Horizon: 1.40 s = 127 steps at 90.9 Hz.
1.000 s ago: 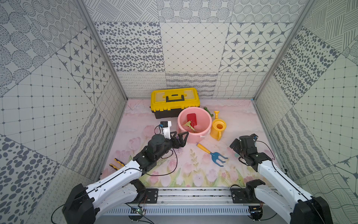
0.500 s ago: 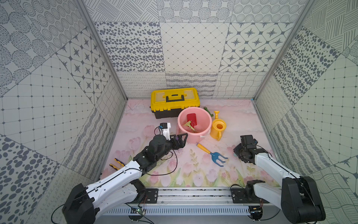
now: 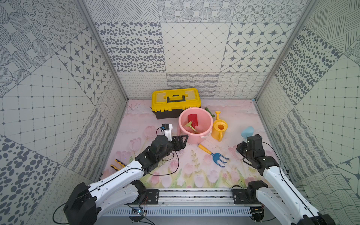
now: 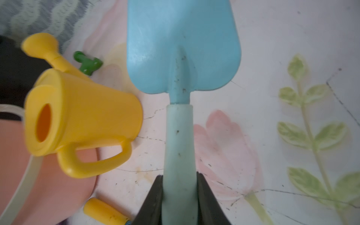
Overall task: Organize the gardening tools
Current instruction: Pick up the gardening tool from the center of the board.
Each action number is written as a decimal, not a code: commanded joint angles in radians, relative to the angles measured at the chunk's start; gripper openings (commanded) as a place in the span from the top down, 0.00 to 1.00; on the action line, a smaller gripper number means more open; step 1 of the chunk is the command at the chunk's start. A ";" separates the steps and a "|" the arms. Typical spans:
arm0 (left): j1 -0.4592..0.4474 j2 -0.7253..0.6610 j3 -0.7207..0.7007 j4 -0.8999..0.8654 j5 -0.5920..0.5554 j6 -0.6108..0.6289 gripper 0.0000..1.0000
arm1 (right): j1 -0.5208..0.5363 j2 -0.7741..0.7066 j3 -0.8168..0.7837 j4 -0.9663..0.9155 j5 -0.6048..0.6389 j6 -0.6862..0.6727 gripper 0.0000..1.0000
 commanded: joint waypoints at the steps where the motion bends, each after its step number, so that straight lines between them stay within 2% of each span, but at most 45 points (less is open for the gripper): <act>1: 0.000 0.047 0.045 0.047 0.068 -0.013 0.21 | 0.134 -0.044 0.088 0.069 0.103 -0.147 0.98; 21: 0.000 0.147 0.145 0.061 0.234 -0.048 0.24 | 0.547 0.053 0.105 0.285 0.319 -0.401 0.97; 30: -0.002 0.173 0.180 0.094 0.311 -0.053 0.26 | 0.666 0.098 0.110 0.333 0.353 -0.476 0.96; 40: -0.007 0.205 0.228 0.096 0.370 -0.041 0.31 | 0.748 0.113 0.092 0.399 0.365 -0.542 0.96; 56: -0.034 0.226 0.246 0.124 0.388 -0.011 0.35 | 0.766 0.103 0.075 0.422 0.326 -0.553 0.96; 82: -0.046 0.266 0.332 0.095 0.388 0.058 0.47 | 0.770 0.096 0.068 0.449 0.239 -0.563 0.95; 101: -0.046 0.319 0.443 -0.017 0.330 0.154 0.51 | 0.774 0.075 0.044 0.466 0.180 -0.574 0.95; 108: -0.046 0.326 0.468 -0.037 0.312 0.174 0.58 | 0.777 0.072 0.042 0.465 0.174 -0.576 0.96; 114: -0.046 0.325 0.478 -0.038 0.299 0.188 0.70 | 0.778 0.073 0.045 0.463 0.172 -0.575 0.96; 122: -0.046 0.329 0.490 -0.038 0.298 0.197 0.90 | 0.781 0.069 0.045 0.463 0.169 -0.575 0.95; 127: -0.046 0.335 0.502 -0.043 0.307 0.201 1.00 | 0.782 0.066 0.046 0.462 0.169 -0.573 0.92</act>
